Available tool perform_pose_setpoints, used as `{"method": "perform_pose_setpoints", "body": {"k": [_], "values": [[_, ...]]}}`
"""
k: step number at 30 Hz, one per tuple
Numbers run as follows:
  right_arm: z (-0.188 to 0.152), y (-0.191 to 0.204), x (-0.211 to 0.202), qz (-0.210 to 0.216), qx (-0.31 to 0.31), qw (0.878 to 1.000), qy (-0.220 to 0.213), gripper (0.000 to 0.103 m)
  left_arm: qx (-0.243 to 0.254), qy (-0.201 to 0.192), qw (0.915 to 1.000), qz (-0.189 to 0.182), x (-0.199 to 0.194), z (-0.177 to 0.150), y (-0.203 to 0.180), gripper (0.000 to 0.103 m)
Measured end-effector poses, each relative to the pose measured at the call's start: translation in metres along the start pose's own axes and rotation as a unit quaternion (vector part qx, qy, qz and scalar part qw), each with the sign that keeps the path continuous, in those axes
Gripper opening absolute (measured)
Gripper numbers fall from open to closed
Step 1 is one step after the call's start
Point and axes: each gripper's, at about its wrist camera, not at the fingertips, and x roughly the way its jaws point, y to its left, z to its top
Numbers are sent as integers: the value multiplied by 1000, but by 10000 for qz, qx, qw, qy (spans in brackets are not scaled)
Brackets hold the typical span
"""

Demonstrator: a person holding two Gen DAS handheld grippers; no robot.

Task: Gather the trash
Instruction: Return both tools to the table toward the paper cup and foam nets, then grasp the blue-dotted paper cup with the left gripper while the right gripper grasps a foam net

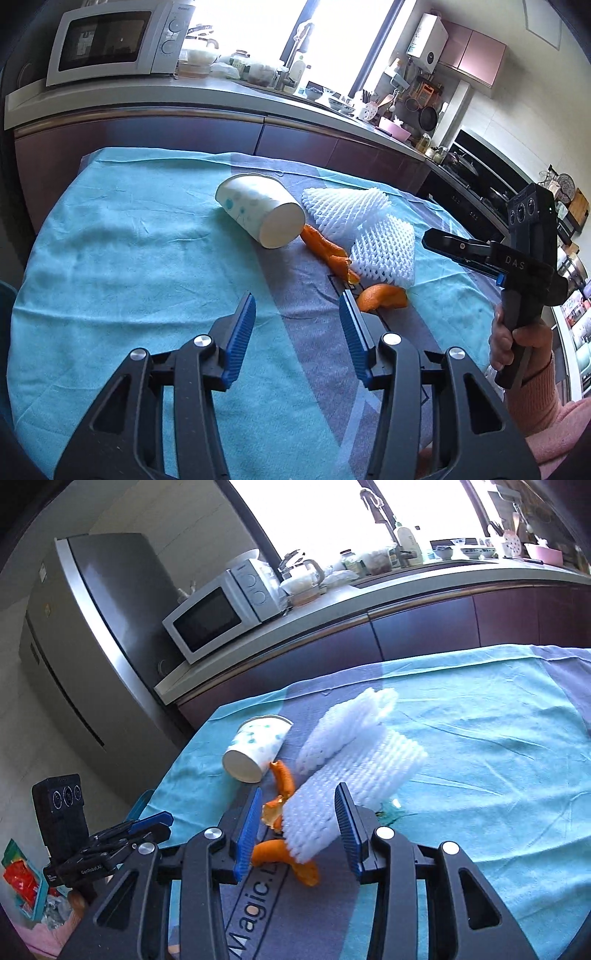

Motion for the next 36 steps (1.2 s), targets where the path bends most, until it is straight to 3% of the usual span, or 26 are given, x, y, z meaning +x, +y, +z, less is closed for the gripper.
{"method": "perform_pose_setpoints", "body": {"k": [6, 25, 28, 32, 36], "values": [[-1, -24, 3, -188, 303, 9994, -17, 52, -121, 118, 9997, 168, 22, 19, 3, 54], [8, -47, 27, 148, 741, 9971, 95, 54, -655, 413, 9958, 480, 93, 76, 11, 68], [10, -47, 28, 179, 743, 9970, 88, 51, -683, 422, 9954, 527, 101, 78, 8, 66], [9, -47, 28, 231, 724, 9971, 101, 33, -738, 457, 9949, 518, 107, 79, 10, 59], [5, -44, 26, 307, 686, 9971, 92, 19, -816, 391, 9948, 469, 104, 76, 13, 59]]}}
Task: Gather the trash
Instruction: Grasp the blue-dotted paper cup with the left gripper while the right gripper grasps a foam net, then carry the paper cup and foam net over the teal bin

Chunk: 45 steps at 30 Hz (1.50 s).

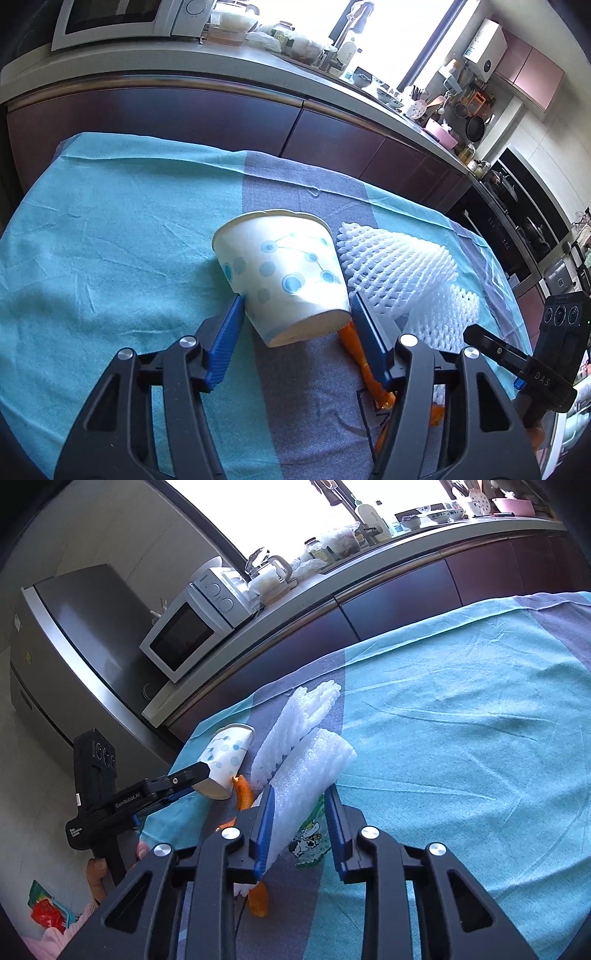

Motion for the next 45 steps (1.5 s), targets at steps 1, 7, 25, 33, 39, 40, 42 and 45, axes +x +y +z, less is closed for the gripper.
{"method": "perform_pose_setpoints", "body": {"k": [1, 7, 25, 33, 39, 40, 42, 45], "values": [[-1, 0, -1, 50, 4, 10000, 3, 17, 12, -19, 10000, 10, -1, 0, 0, 58], [-3, 10, -11, 355, -72, 9993, -56, 11, 159, -148, 9998, 52, -14, -7, -1, 56], [-2, 49, -43, 1138, -351, 9927, -215, 11, 558, -568, 9968, -20, -99, -56, 11, 53], [-11, 79, -24, 1390, -582, 9886, 7, 11, 362, -794, 9962, -64, -137, -80, 33, 53], [-18, 103, 7, 1635, -696, 9835, 340, 11, 155, -936, 9955, -42, -163, -94, 53, 53], [-19, 107, 12, 1682, -712, 9824, 404, 11, 124, -967, 9952, -30, -168, -96, 57, 53], [-21, 117, 22, 1750, -762, 9802, 517, 11, 73, -1036, 9946, 28, -176, -97, 64, 53], [-24, 134, 36, 1862, -886, 9762, 671, 11, -17, -1158, 9932, 131, -191, -103, 75, 53]]}}
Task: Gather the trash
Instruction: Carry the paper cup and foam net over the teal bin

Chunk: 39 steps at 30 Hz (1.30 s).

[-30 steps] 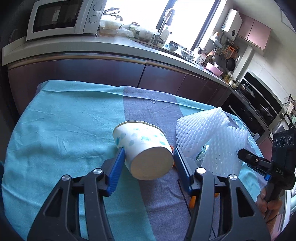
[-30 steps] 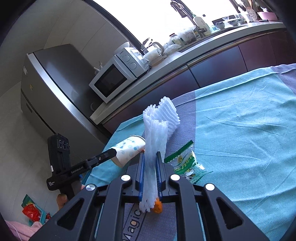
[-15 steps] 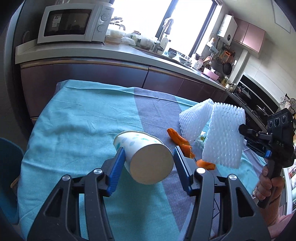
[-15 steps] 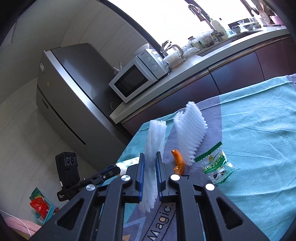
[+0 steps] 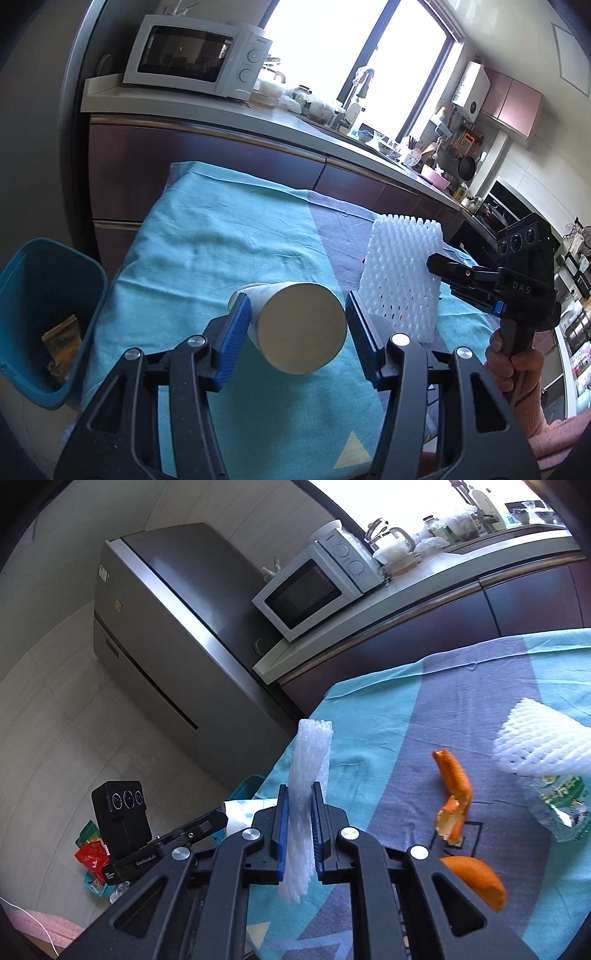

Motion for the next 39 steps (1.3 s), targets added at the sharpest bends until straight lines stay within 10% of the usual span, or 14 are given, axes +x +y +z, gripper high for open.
{"method": "perform_pose_setpoints", "body": {"k": [6, 7, 9, 14, 39], "values": [[6, 22, 31, 282, -199, 9991, 251, 11, -258, -213, 9992, 220, -28, -6, 24, 52], [7, 26, 37, 345, -228, 9987, 296, 11, -315, -242, 9989, 249, -31, -7, 30, 29], [9, 34, 46, 443, -286, 9979, 365, 11, -480, -205, 9984, 237, -36, -7, 41, 15], [11, 49, 73, 572, -415, 9958, 585, 11, -798, -233, 9961, 278, -45, -14, 63, 16], [0, 26, 82, 346, -193, 9965, 738, 11, 254, -183, 9995, 80, -8, 9, 15, 86]]}}
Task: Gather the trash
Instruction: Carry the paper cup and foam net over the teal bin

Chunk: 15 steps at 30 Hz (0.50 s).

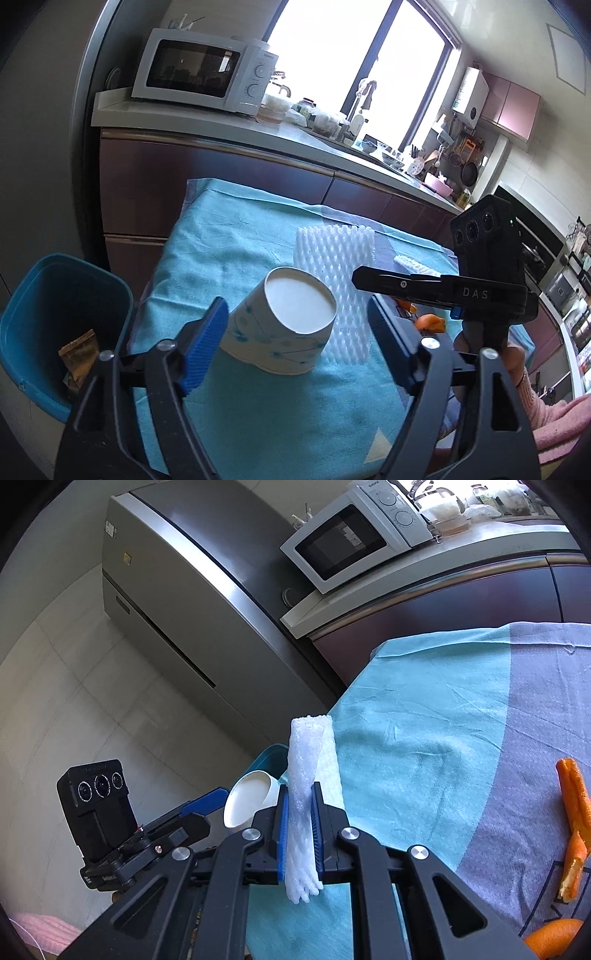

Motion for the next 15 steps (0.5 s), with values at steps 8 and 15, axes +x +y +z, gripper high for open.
{"method": "perform_pose_setpoints", "body": {"k": [8, 15], "values": [[-3, -8, 2, -8, 67, 10000, 4, 11, 316, 157, 9988, 328, 33, -7, -7, 85], [-1, -9, 9, 38, 59, 9999, 86, 11, 122, 185, 9995, 218, 37, -9, 4, 69]]}}
